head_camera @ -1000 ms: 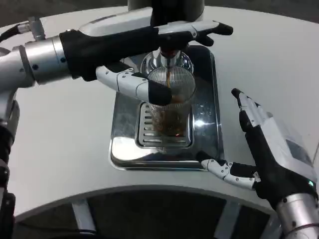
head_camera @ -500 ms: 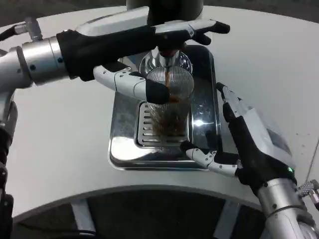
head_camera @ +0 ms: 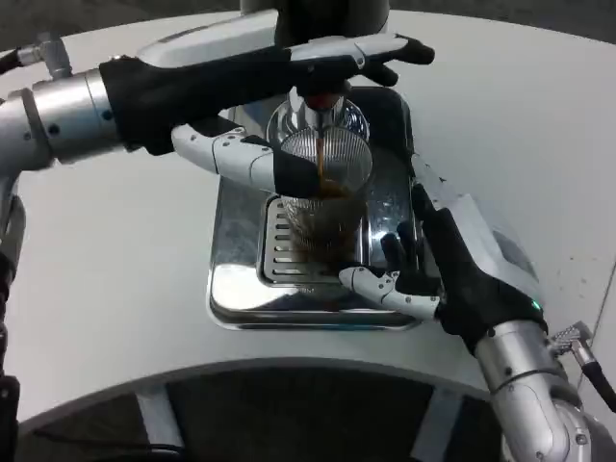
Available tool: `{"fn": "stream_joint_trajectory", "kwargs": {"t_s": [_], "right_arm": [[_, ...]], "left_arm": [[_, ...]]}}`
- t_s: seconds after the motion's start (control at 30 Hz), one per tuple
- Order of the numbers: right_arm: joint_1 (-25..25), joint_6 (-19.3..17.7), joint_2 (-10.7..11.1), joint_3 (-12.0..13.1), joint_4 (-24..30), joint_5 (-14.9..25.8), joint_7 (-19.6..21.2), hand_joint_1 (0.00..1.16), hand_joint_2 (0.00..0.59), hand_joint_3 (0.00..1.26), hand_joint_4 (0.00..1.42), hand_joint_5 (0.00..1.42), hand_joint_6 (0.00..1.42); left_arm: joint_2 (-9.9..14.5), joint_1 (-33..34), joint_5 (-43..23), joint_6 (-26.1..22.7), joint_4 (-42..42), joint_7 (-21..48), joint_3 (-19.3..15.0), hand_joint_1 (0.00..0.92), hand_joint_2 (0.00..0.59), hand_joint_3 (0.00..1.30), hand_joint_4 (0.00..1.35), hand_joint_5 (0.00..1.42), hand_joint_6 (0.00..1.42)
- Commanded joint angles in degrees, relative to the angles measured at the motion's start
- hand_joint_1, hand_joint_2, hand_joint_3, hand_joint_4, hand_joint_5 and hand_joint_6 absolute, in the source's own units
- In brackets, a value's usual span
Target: Grasp the cup under the faucet to collect the drink, then remove the cup.
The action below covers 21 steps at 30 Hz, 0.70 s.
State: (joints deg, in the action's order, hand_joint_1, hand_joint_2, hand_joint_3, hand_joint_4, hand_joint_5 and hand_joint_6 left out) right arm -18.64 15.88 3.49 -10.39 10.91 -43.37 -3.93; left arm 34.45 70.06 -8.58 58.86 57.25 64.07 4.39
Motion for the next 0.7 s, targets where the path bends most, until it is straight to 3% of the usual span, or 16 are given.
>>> {"fn": "stream_joint_trajectory", "kwargs": {"t_s": [0.03,0.7], "right_arm": [[-1.55,0.6,0.33,-0.56,-1.67,0.99,1.28,0.54,0.186,0.0,0.0,0.0,0.0],[-7.72,0.22,0.27,-2.23,-9.07,4.91,4.12,0.53,0.192,0.0,0.0,0.0,0.0]], "left_arm": [[1.53,-2.71,2.01,-0.89,0.42,1.25,0.54,0.0,0.053,0.07,0.0,0.11,0.0],[2.28,-3.79,1.72,-1.27,-0.92,1.38,-0.18,0.0,0.053,0.07,0.0,0.11,0.0]]}}
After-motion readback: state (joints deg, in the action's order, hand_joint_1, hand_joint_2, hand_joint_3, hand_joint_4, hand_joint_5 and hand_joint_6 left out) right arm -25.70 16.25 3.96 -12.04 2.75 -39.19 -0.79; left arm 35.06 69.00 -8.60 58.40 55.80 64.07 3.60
